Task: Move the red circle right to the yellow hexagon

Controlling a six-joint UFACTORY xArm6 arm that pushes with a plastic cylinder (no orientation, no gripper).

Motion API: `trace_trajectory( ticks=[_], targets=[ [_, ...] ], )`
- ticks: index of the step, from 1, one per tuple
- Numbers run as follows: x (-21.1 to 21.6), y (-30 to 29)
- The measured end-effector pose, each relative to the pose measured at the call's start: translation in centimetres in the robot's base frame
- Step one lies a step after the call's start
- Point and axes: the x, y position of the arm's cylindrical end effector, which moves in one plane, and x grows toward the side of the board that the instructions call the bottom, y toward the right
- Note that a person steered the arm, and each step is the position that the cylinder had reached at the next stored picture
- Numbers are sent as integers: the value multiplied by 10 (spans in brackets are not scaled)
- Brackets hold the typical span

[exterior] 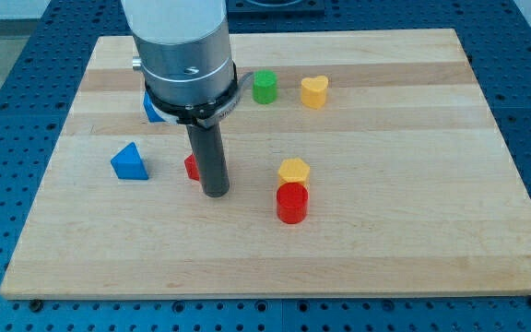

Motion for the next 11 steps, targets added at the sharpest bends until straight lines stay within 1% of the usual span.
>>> trace_trajectory(
  ticks=[8,9,10,11],
  targets=[
    [-2,-14],
    [9,-6],
    [33,23],
    [38,39]
  ],
)
